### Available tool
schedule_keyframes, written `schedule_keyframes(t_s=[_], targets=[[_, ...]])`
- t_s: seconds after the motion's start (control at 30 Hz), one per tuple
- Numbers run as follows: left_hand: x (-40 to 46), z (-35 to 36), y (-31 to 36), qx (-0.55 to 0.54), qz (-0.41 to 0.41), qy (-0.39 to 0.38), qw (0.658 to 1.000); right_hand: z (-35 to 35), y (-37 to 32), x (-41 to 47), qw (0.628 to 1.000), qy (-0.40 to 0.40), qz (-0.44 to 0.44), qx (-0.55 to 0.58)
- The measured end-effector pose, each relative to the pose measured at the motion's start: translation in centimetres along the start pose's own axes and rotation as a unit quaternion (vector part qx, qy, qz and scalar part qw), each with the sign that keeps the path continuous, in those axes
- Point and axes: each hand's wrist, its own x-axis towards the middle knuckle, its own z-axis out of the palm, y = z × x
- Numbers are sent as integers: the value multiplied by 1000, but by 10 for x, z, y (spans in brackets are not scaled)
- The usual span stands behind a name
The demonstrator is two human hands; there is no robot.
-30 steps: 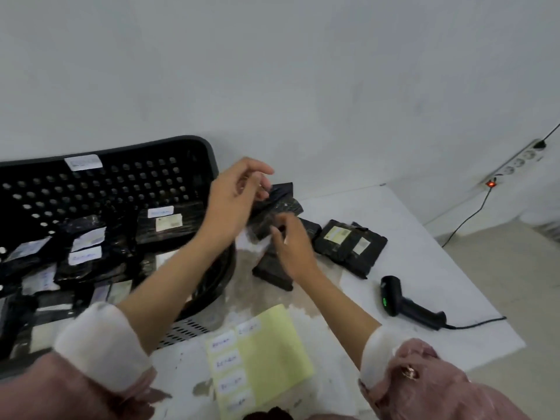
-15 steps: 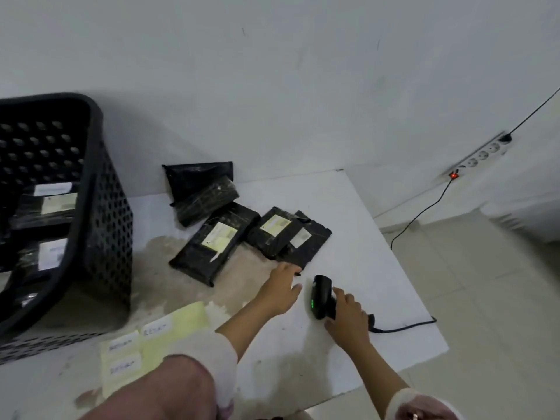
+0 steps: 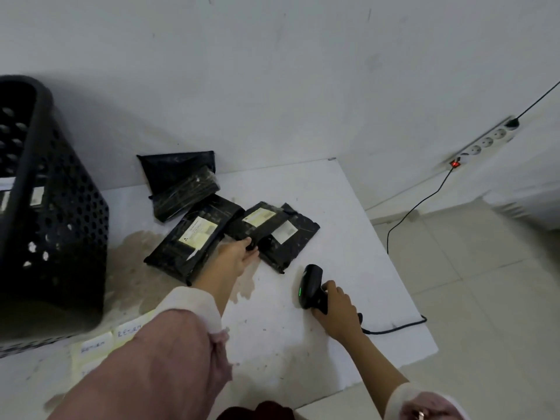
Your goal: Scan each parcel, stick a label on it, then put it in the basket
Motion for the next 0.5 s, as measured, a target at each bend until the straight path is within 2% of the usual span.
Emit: schedule_keyframes(t_s=[0.17,0.27,0.37,0.43,0.5], targets=[[-29,-1,2,30,78,-25,996,-26,-12,-2,985,50,4,163],[-43,-12,5,50,149,-21,987,-53,-33,-6,950,114,17,289],[-61,-26,17,71,225,-42,971,-85,-61,-17,902,136,-4,409],[-72,-35,28,94,272,-49,957,-106,-82,-26,888,129,-37,440],[-84,-44,38,101,308,-42,945,-123,-102,-35,894,120,-75,424]])
